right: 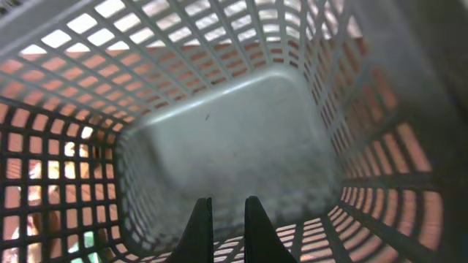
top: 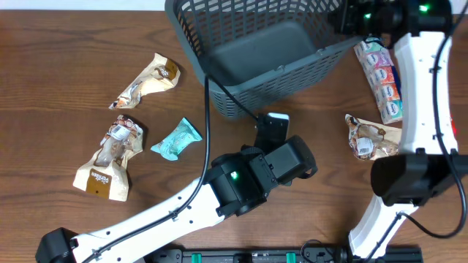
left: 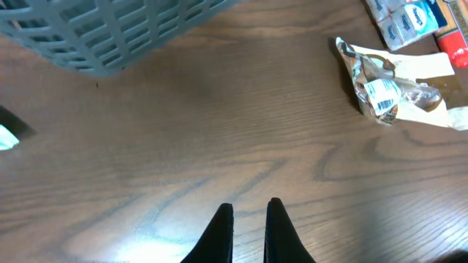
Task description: Pack container
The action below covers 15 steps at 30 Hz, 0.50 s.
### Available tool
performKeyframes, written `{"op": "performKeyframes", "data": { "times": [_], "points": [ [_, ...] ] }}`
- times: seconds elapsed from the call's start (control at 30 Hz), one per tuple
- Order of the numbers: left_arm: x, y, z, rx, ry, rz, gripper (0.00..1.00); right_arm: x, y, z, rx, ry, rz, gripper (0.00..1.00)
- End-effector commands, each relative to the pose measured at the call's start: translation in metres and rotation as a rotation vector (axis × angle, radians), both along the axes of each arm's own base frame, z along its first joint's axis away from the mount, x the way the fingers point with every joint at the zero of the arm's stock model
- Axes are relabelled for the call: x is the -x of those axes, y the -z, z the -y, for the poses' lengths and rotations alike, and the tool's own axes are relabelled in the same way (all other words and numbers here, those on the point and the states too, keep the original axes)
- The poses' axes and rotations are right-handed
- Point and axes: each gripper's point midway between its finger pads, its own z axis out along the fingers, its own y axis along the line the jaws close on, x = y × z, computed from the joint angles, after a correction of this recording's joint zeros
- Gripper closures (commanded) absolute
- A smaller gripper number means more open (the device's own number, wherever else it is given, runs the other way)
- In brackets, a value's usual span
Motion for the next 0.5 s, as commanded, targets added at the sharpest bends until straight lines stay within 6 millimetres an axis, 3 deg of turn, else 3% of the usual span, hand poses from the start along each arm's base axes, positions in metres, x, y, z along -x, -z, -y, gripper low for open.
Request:
{"op": "performKeyframes", "data": {
  "times": [0.0, 0.23, 0.47],
  "points": [
    [-0.013, -0.019, -0.005, -0.038, 0.015, 0.110, 0.94, -0.001, 0.004, -0.005, 0.014, -0.034, 0.005, 0.99],
    [-0.042, -0.033, -0.012, -0.073, 0.017, 0.220, 0.94, 0.002, 0.007, -0.001, 0.050, -0.049, 0.000, 0.99],
    [-0.071, -0.035, -0.036, -0.079, -0.069, 0.229, 0.94, 0.006, 0.011, -0.001, 0.069, -0.074, -0.010, 0.99]
  ]
}}
